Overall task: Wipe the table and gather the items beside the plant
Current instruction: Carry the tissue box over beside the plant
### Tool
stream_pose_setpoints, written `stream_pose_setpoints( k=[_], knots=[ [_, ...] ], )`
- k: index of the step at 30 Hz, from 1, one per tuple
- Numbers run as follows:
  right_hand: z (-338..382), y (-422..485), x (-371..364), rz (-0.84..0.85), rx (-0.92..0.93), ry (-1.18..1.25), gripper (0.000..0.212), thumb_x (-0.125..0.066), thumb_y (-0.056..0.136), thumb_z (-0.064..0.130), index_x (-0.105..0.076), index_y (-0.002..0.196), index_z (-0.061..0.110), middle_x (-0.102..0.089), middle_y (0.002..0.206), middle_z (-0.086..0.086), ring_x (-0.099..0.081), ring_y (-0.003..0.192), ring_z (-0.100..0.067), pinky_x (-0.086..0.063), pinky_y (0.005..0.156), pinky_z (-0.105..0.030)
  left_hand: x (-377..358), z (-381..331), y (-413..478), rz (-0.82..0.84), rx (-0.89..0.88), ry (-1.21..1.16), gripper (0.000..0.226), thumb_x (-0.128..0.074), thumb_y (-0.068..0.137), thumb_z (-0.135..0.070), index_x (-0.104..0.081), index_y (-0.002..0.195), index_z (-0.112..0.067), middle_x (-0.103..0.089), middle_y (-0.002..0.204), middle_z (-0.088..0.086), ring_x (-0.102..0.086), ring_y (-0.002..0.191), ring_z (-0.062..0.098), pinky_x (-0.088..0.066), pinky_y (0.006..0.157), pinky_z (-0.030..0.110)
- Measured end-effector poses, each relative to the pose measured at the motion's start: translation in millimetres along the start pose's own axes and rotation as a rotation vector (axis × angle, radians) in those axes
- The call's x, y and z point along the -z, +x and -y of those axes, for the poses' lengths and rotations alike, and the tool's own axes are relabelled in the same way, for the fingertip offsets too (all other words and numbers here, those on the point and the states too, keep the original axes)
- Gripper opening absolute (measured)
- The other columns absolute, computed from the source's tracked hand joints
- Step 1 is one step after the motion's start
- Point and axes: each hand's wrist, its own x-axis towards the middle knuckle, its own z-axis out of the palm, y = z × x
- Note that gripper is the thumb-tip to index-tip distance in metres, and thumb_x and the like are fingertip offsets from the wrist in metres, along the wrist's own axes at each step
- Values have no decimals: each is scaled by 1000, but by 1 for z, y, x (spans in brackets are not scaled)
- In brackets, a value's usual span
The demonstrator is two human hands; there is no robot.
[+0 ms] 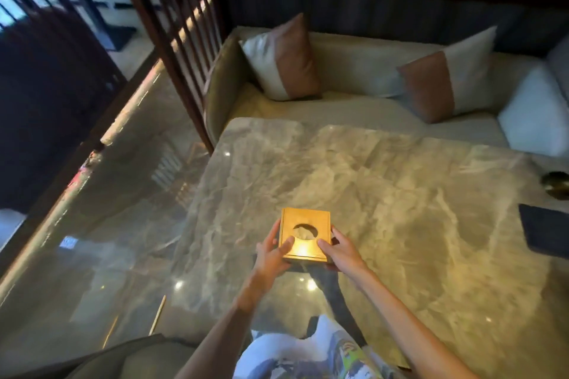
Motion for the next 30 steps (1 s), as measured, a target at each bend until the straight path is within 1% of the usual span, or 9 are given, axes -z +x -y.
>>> stream_pose_setpoints(
  k=[4,6,9,11,13,18,22,26,30],
  knots=[
    [-20,-16,103,-18,33,36,44,-62,92,27,-43,126,49,-74,104,-12,-72,91,-28,-58,75,-44,-103,20,6,2,-12,27,52,-70,82,-31,-50,128,-44,-71,113,1,-71,97,27,-56,61,34],
    [-30,-30,157,-6,23,5,49,-61,93,30,-35,129,50,-71,105,-13,-69,85,-21,-55,66,-32,-154,37,4,14,10,33,50,-69,83,-35,-51,128,-46,-72,111,-2,-69,96,25,-55,72,39],
    [-48,-50,230,-3,-16,20,47,-60,93,36,-39,135,40,-65,93,-9,-61,70,-10,-48,52,-20,-217,53,0,13,51,36,38,-66,85,-35,-56,119,-49,-75,100,-10,-69,91,18,-52,88,52],
    [-59,-61,272,23,-51,41,49,-58,93,41,-38,137,34,-63,89,-4,-61,65,-8,-47,51,-22,-252,61,-2,28,86,41,38,-66,85,-33,-58,122,-41,-74,105,-6,-70,94,17,-54,87,51],
    [-66,-68,302,23,-86,103,48,-56,93,45,-36,135,32,-63,97,-3,-62,72,-12,-49,54,-24,-276,66,-7,46,110,43,41,-67,85,-31,-58,126,-33,-71,113,2,-69,100,21,-59,81,47],
    [-83,-79,344,81,-162,307,51,-59,86,56,-42,132,40,-66,102,0,-70,71,-11,-59,67,-35,-306,74,-12,114,104,116,42,-69,83,-31,-62,124,-27,-69,116,8,-67,104,25,-56,86,55],
    [-103,-89,359,41,-179,366,55,-72,77,55,-54,124,32,-66,121,-13,-69,105,-34,-53,90,-60,-316,80,-3,160,142,185,43,-71,79,-36,-65,119,-23,-71,112,8,-68,105,26,-54,87,58],
    [-118,-106,374,-107,-193,436,37,-65,86,44,-53,117,27,-64,116,-17,-70,97,-35,-55,87,-60,-344,85,10,245,166,249,42,-75,74,-45,-68,111,-25,-68,107,12,-69,91,27,-58,80,52],
    [-137,-120,401,-192,-181,480,36,-63,88,44,-53,117,26,-67,112,-14,-71,98,-33,-57,85,-55,-386,99,10,247,157,274,40,-68,82,-41,-63,117,-21,-67,115,11,-67,94,20,-60,79,46]
  ],
)
